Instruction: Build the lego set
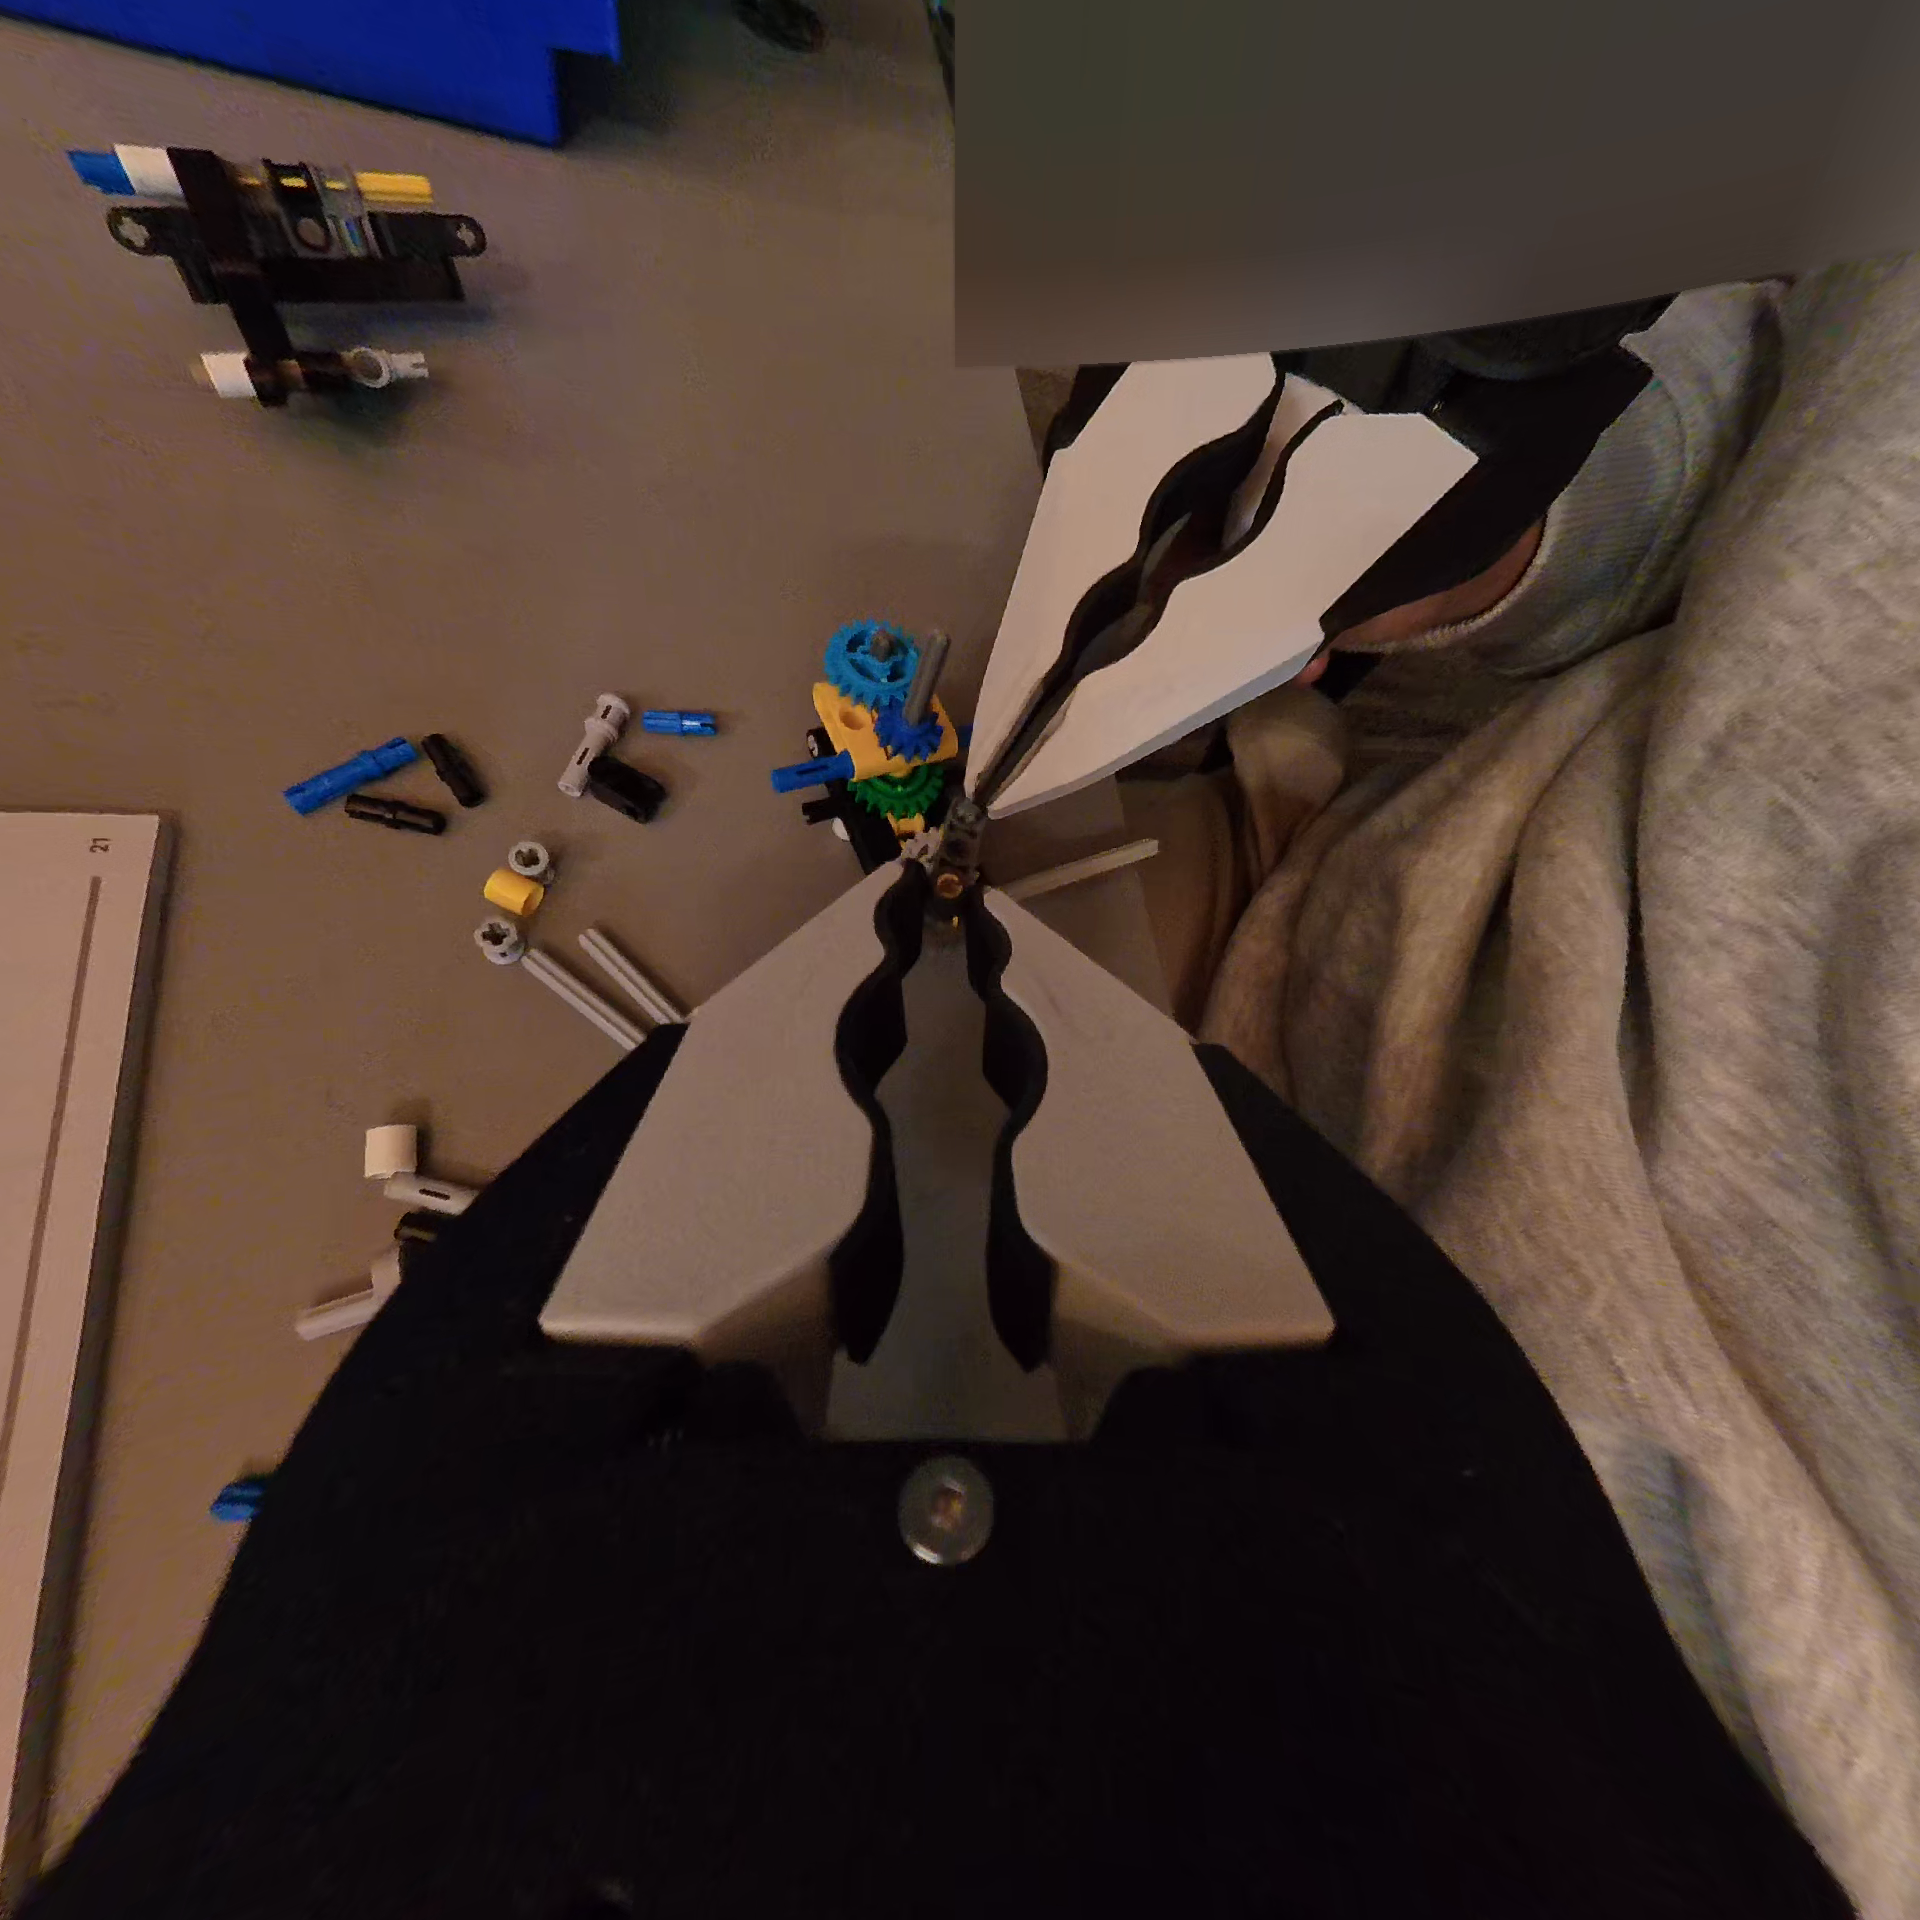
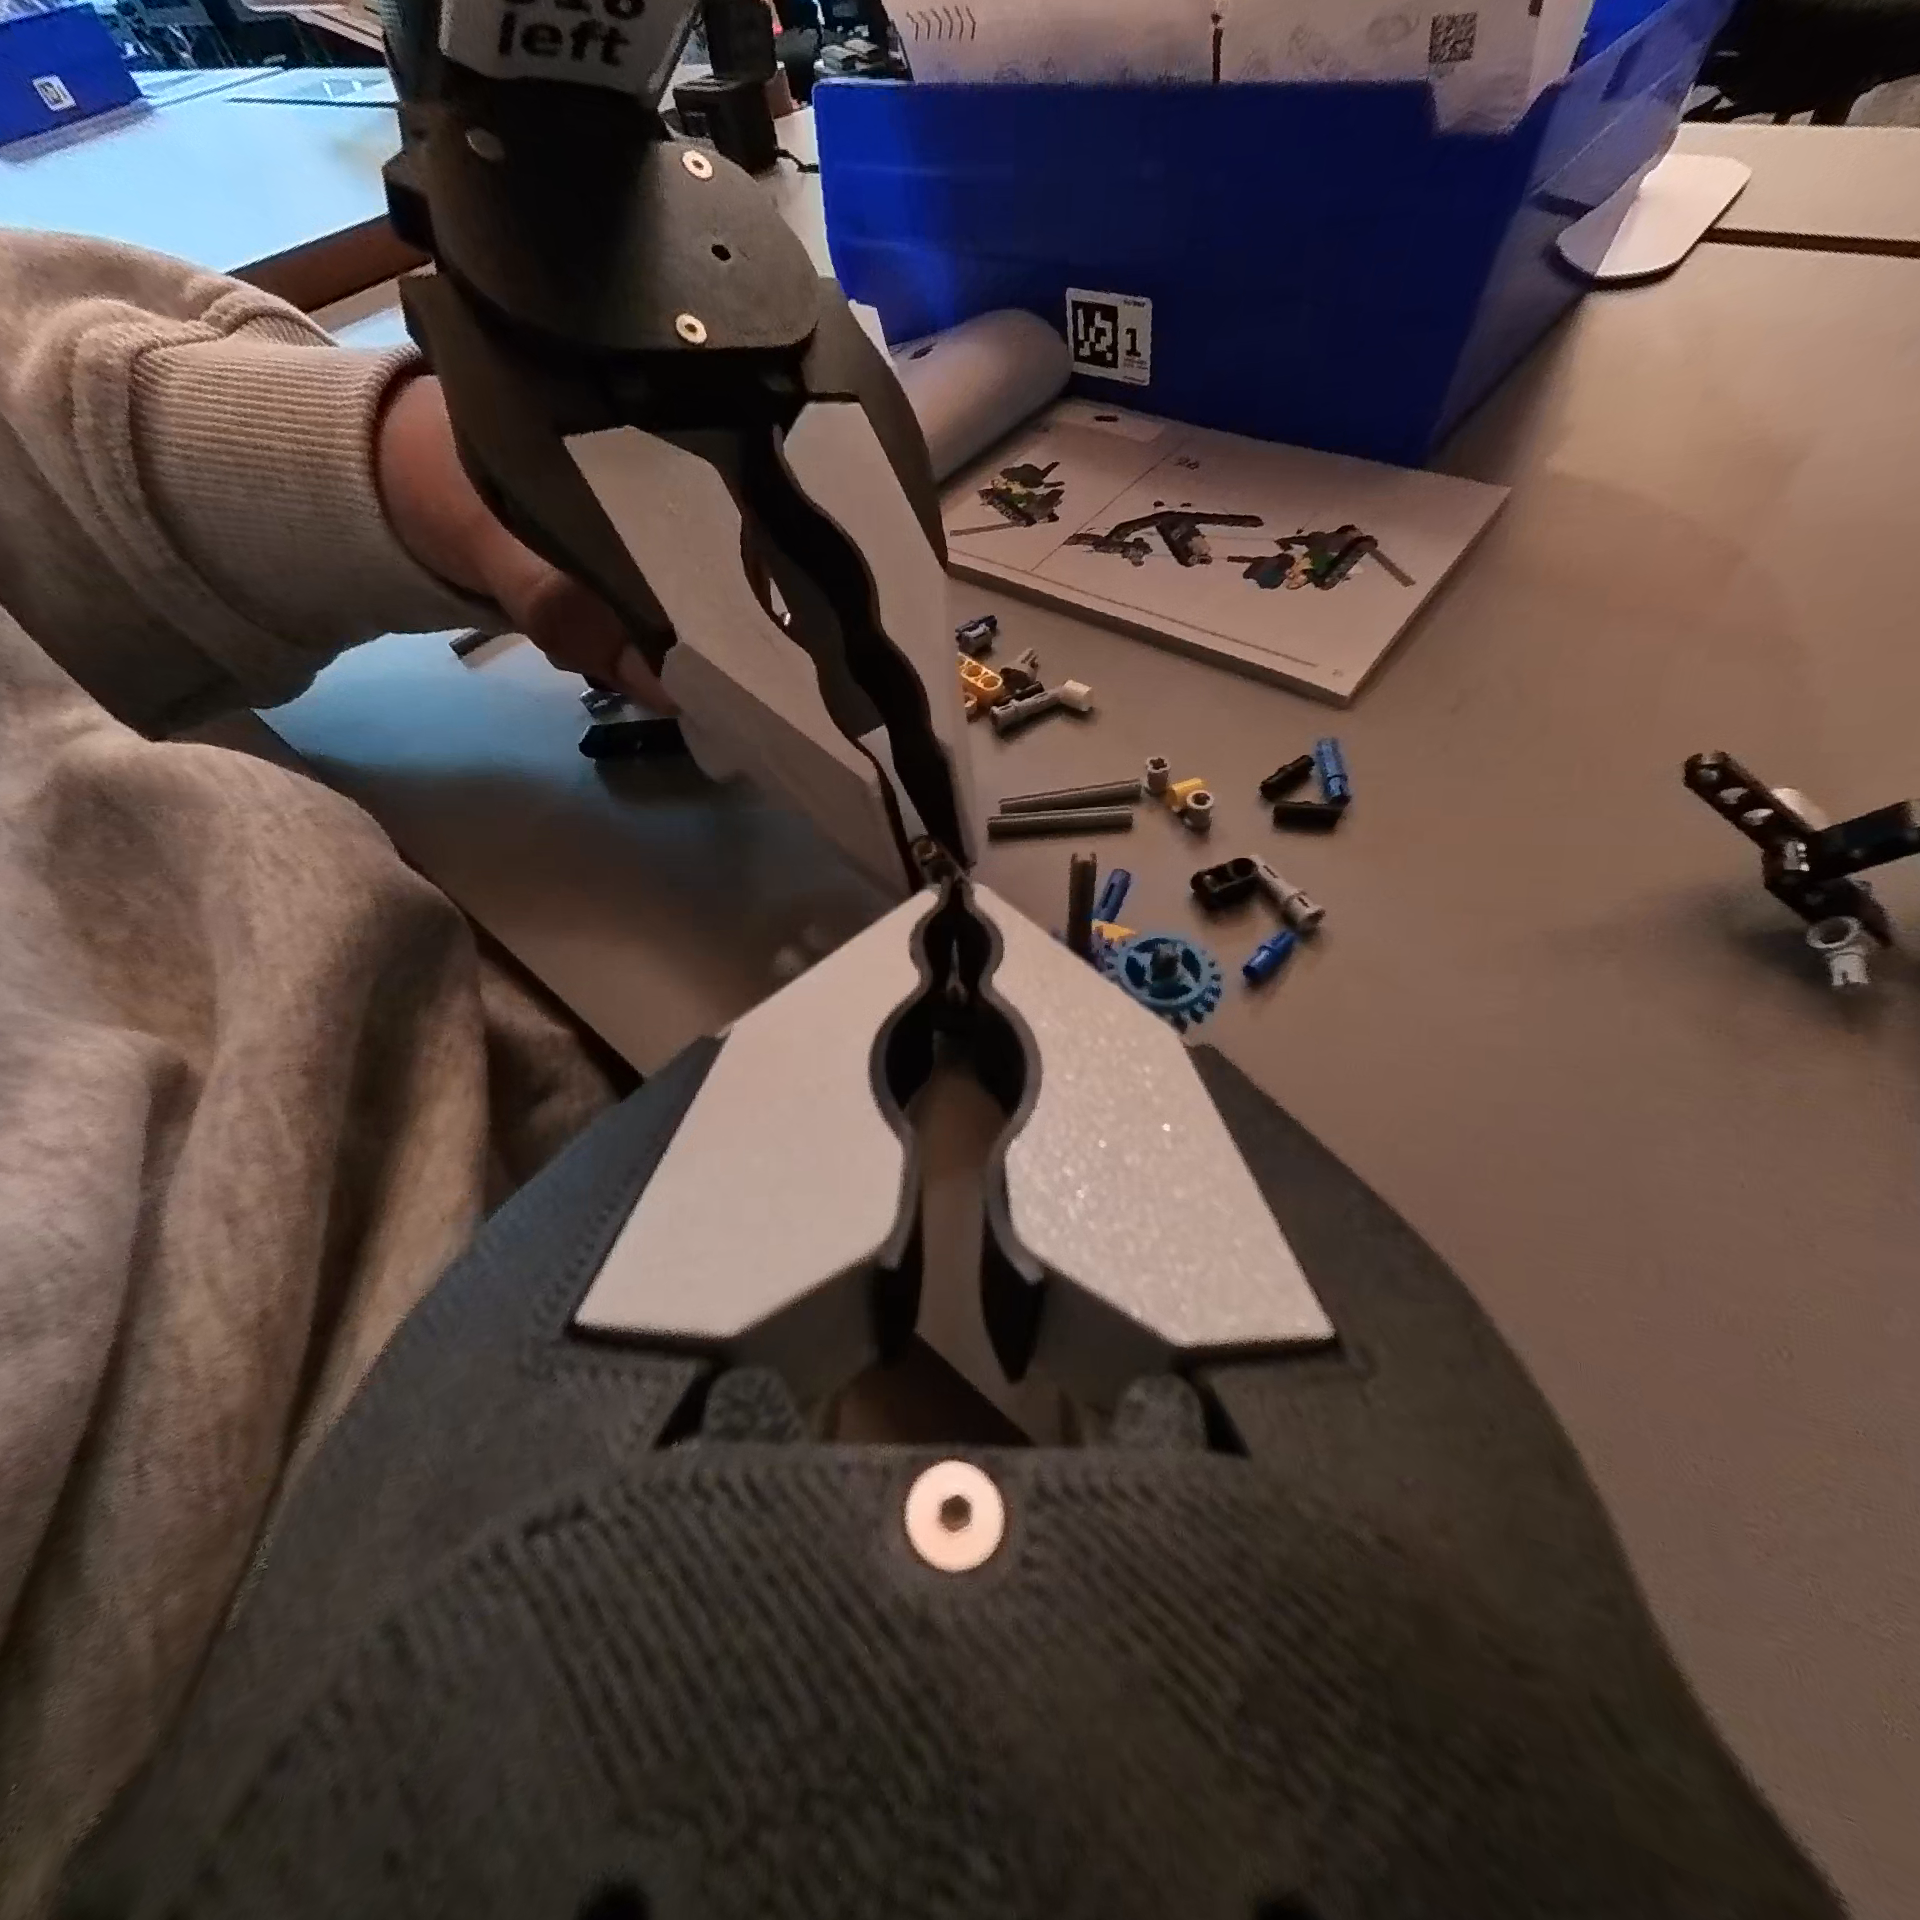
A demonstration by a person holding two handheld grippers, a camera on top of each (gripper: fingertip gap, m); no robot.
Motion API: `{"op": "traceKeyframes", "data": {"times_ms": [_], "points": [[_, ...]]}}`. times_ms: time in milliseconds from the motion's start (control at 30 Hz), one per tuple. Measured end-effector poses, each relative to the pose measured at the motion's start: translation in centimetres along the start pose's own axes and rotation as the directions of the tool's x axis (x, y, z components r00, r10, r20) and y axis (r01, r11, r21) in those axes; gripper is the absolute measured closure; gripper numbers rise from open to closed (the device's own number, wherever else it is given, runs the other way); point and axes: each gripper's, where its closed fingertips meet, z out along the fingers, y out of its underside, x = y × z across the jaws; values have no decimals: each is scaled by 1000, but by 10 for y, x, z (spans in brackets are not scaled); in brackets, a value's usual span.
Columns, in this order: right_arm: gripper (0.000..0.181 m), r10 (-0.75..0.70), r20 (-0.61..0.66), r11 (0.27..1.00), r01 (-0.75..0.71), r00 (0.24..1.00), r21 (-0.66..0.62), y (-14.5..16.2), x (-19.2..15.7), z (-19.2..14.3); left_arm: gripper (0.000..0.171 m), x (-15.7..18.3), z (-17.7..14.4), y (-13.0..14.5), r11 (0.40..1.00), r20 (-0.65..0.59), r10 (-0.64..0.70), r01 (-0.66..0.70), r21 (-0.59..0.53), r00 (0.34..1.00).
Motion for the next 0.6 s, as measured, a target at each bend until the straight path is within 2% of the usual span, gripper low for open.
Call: {"op": "traceKeyframes", "data": {"times_ms": [233,400,600], "points": [[180,-10,2,1000,10,1000,-30,8,0,0,166,0,4,4,1000,-2,-2,2,-9,1000],[158,-1,39,1000,0,999,9,2,-4,-1,166,4,6,2,1000,0,20,-20,-13,1000],[166,10,55,1000,-10,998,-6,7,-4,-1,166,9,10,4,999,17,32,-32,-15,999]]}}
